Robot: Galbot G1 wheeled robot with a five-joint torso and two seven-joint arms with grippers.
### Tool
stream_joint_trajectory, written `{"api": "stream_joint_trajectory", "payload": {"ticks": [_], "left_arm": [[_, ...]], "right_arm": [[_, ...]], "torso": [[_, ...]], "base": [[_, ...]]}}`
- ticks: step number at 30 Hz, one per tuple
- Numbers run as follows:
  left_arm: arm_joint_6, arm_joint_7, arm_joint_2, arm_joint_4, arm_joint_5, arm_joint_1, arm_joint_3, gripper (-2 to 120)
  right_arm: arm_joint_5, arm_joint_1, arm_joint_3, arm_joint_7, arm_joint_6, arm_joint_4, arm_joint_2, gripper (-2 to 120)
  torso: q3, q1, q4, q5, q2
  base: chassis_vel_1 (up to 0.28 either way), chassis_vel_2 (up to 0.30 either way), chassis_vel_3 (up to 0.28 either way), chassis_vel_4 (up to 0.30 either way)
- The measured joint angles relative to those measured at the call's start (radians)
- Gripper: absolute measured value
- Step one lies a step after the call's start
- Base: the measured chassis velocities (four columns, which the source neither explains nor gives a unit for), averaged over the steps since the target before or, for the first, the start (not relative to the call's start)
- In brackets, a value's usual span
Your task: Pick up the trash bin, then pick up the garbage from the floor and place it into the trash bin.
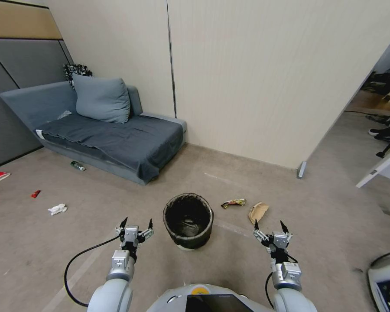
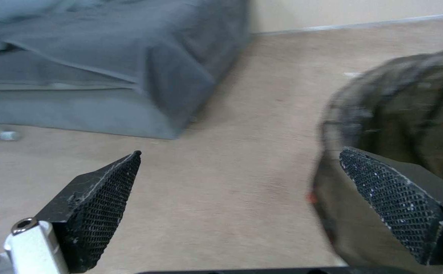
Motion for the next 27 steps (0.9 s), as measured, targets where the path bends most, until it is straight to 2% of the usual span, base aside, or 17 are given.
{"api": "stream_joint_trajectory", "payload": {"ticks": [1,4,9,19,27], "left_arm": [[0.000,0.000,0.000,0.000,0.000,0.000,0.000,100],[0.084,0.066,-0.005,-0.013,0.016,-0.053,0.011,100],[0.122,0.102,-0.006,0.003,0.042,-0.116,0.037,100],[0.217,0.110,-0.017,0.035,0.030,-0.211,0.094,100],[0.278,0.047,-0.028,0.099,0.031,-0.286,0.164,100]], "right_arm": [[0.000,0.000,0.000,0.000,0.000,0.000,0.000,100],[0.000,0.001,0.000,0.003,0.000,-0.003,0.000,100],[0.003,0.004,0.001,0.013,-0.004,-0.013,0.000,100],[0.007,0.010,0.002,0.021,-0.012,-0.025,0.000,100],[0.004,0.031,0.003,0.028,-0.027,-0.042,0.000,100]], "torso": [[0.000,0.000,0.0000,0.0000,0.000],[0.000,0.000,0.0001,0.0001,0.000],[0.000,0.000,0.0002,0.0000,0.000],[0.000,0.000,0.0002,0.0003,0.000],[0.000,0.000,0.0001,0.0002,0.000]], "base": [[0.012,-0.031,-0.042,0.054],[0.000,0.000,0.000,0.000],[0.000,0.000,0.000,0.000],[0.000,0.000,0.000,0.000],[0.000,0.000,0.000,0.000]]}}
